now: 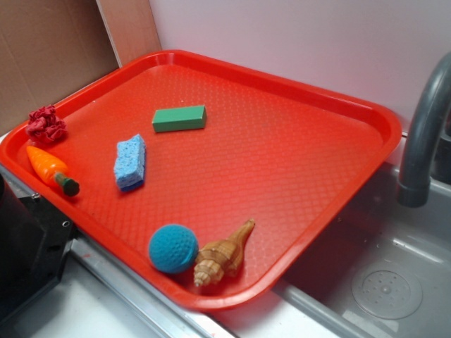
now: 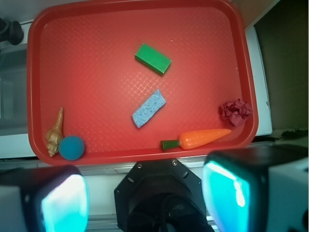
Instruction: Grab the shell.
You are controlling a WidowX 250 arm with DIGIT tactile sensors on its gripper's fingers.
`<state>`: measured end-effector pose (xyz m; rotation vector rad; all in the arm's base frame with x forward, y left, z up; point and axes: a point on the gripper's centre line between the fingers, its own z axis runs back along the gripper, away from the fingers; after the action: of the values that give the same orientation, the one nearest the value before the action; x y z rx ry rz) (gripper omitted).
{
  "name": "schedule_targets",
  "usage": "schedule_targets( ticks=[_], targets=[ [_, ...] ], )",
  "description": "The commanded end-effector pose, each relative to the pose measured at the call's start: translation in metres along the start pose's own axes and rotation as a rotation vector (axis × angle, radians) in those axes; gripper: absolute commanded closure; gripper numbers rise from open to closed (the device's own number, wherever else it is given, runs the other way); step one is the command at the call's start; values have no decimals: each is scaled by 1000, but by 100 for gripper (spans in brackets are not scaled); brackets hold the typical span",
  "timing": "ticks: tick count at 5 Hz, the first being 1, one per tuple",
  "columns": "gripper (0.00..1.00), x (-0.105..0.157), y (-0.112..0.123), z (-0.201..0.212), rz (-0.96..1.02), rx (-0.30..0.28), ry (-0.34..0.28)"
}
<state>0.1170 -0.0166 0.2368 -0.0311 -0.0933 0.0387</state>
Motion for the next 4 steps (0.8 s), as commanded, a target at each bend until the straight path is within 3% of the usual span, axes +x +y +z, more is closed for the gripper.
schedule_targets(
  ticks=[1, 2, 3, 4],
  targets=[
    [0, 0, 0, 0, 0, 0, 0],
    [0, 26, -41, -50, -34, 49, -86],
    [0, 51, -82, -86, 31, 41, -120],
    [0, 62, -116, -115, 77, -34, -92]
  ],
)
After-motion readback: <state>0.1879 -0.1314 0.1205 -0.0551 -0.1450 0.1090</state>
